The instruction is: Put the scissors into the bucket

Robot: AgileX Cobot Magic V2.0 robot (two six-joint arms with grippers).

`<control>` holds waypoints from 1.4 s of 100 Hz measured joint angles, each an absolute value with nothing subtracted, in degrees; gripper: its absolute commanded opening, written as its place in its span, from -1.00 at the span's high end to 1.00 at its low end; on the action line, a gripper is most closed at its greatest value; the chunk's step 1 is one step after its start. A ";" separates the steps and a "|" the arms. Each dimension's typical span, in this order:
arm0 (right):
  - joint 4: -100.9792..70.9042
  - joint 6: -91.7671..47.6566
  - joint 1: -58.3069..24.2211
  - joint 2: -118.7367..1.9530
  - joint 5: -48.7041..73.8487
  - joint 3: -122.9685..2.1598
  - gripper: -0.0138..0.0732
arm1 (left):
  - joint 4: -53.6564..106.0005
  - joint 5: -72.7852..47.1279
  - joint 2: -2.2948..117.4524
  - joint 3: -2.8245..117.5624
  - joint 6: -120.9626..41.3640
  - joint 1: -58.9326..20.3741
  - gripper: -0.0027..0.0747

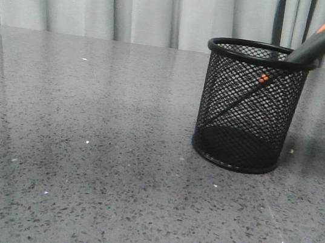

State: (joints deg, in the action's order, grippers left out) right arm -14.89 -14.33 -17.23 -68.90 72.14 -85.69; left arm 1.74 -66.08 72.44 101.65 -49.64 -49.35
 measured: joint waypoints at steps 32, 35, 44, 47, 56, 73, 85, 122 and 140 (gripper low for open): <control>-14.59 -14.33 -17.23 -58.96 67.00 -86.93 0.83 | -10.65 -70.99 72.44 101.65 -31.51 -49.35 0.58; -14.59 -14.33 -17.23 -58.00 65.79 -86.36 0.81 | -11.18 -71.72 72.31 101.65 -30.29 -49.35 0.76; -14.59 -14.33 -17.23 -54.37 61.21 -83.33 0.80 | -11.91 -72.57 71.22 101.65 -27.18 -49.35 0.98; -14.59 -14.33 -17.23 -53.07 59.73 -81.70 0.80 | -12.06 -72.57 70.54 101.65 -26.05 -49.35 0.98; -14.59 -14.33 -17.23 -48.36 54.55 -76.66 0.80 | -12.29 -72.57 68.03 101.12 -22.00 -49.35 0.98; -14.59 -14.33 -17.23 -38.74 42.46 -63.85 0.80 | -15.03 -65.43 58.86 93.51 -13.46 -49.35 0.98; -14.59 -14.33 -17.23 -32.96 36.47 -56.18 0.80 | -17.07 -56.00 49.92 82.72 -7.31 -49.35 0.98; -14.59 -14.33 -17.23 -17.98 23.87 -34.29 0.80 | -19.33 -21.45 27.56 39.41 0.54 -49.35 0.98; -14.59 -14.33 -17.23 -9.47 20.29 -25.55 0.80 | -19.56 -12.26 20.25 24.41 4.00 -49.35 0.98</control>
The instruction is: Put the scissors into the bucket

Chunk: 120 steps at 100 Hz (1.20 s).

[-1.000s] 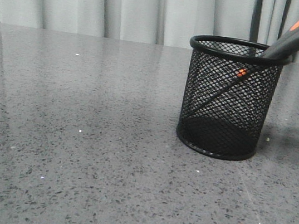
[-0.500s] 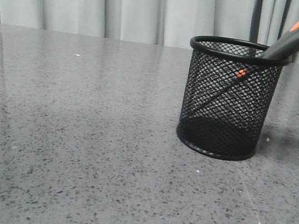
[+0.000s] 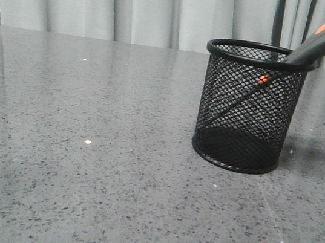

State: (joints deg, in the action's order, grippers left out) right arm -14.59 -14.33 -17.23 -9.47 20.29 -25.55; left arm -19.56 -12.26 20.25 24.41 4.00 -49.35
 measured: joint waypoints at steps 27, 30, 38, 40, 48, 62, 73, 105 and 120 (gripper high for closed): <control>-14.59 -14.33 -17.23 -3.39 19.90 -18.90 0.80 | -19.56 -10.21 15.49 14.15 6.98 -49.35 0.98; -14.59 -14.33 -17.23 -3.42 19.90 -18.77 0.80 | -19.56 -10.21 15.49 13.73 7.11 -49.35 0.98; -14.59 -14.33 -17.23 -3.42 19.90 -18.52 0.80 | -19.56 -9.66 15.33 13.37 7.25 -49.35 0.98; -14.59 -14.33 -17.23 -3.42 19.90 -18.52 0.80 | -19.56 -9.47 15.33 13.37 7.25 -49.35 0.98; -14.59 -14.33 -17.23 -3.42 19.90 -18.52 0.80 | -19.56 -8.13 15.29 13.37 7.25 -49.35 0.98; -14.59 -14.33 -17.23 -3.42 19.80 -18.43 0.80 | -19.56 -7.17 15.20 13.37 7.31 -49.35 0.98; -14.59 -14.33 -17.23 -3.42 19.80 -18.43 0.80 | -19.56 -7.17 15.20 13.37 7.31 -49.35 0.98; -14.59 -14.33 -17.23 -3.42 19.80 -18.43 0.80 | -19.56 -7.17 15.20 13.37 7.31 -49.35 0.98; -14.59 -14.33 -17.23 -3.42 19.80 -18.43 0.80 | -19.56 -7.17 15.20 13.37 7.31 -49.35 0.98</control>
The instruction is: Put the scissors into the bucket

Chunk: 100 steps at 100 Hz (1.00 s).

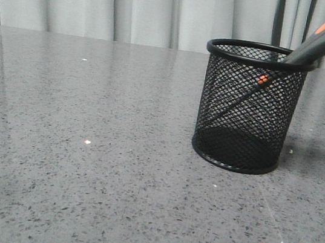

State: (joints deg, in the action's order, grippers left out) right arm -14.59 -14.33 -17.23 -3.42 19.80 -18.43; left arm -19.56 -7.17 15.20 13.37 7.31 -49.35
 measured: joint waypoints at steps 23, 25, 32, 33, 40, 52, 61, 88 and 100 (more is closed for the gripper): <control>-14.59 -14.33 -17.23 -3.42 19.80 -18.43 0.80 | -17.98 -5.87 15.20 13.16 7.31 -47.75 0.98; -14.59 -14.33 -17.23 -3.42 19.80 -18.43 0.80 | -17.55 -5.78 15.20 13.16 7.31 -46.86 0.98; -14.59 -14.33 -17.23 -3.42 19.80 -18.43 0.80 | -15.97 -5.14 15.20 12.88 7.31 -42.61 0.98; -14.59 -14.33 -17.23 -3.42 19.80 -18.43 0.80 | -15.82 -4.97 15.20 12.77 7.31 -42.09 0.98; -14.59 -14.33 -17.23 -3.42 19.80 -18.43 0.80 | -13.76 -4.59 15.16 11.71 7.31 -36.39 0.98; -14.59 -14.33 -17.23 -3.42 19.80 -18.43 0.80 | -9.51 -4.19 14.13 8.65 7.31 -26.31 0.98; -14.59 -14.33 -17.23 -3.42 19.80 -18.43 0.80 | -8.17 -1.43 12.06 5.45 7.31 -19.73 0.98; -14.59 -14.33 -17.23 -3.42 19.80 -18.43 0.80 | -5.20 -0.40 2.77 0.00 7.38 -8.37 0.98; -14.59 -14.33 -17.23 -3.42 19.80 -18.43 0.80 | -4.21 -1.02 0.26 0.00 7.38 -6.36 0.98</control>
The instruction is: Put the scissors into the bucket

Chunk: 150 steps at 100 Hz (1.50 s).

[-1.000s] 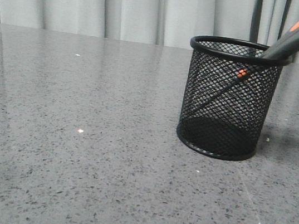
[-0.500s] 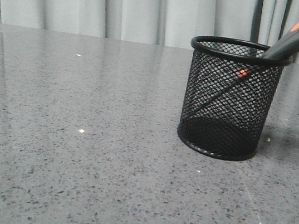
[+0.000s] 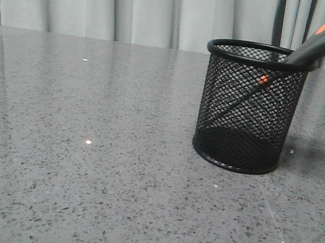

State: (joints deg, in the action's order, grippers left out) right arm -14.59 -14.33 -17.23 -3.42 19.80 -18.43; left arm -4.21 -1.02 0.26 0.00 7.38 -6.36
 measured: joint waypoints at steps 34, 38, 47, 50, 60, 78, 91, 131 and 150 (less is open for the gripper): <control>-14.59 -14.33 -17.23 -3.42 19.80 -18.43 0.80 | -1.71 -5.11 -0.17 0.00 6.69 -2.60 0.98; -14.59 -14.33 -17.23 -3.42 19.80 -18.43 0.80 | -1.58 -5.61 -0.17 0.00 6.69 -2.48 0.98; -14.59 -14.33 -17.23 -3.42 19.80 -18.43 0.80 | -1.34 -6.36 -0.17 0.00 6.61 -2.35 0.98; -14.59 -14.33 -17.23 -3.42 19.80 -18.43 0.80 | -1.34 -6.49 -0.17 0.00 6.61 -2.35 0.98; -14.59 -14.33 -17.23 -3.42 19.80 -18.43 0.80 | -1.34 -6.62 -0.17 0.00 6.61 -2.35 0.98; -14.59 -14.33 -17.23 -3.42 19.80 -18.43 0.80 | -1.34 -6.73 -0.17 0.00 6.56 -2.35 0.98; -14.59 -14.33 -17.23 -3.42 19.80 -18.43 0.80 | -1.26 -6.73 -0.17 0.00 6.47 -2.35 0.98; -11.93 -13.65 -17.23 -3.42 18.76 -17.27 0.80 | -1.26 -6.73 -0.17 0.00 6.47 -2.35 0.98; -3.78 -4.87 -13.64 -3.42 9.34 -9.78 0.80 | -1.26 -6.81 -0.17 0.00 6.47 -2.35 0.98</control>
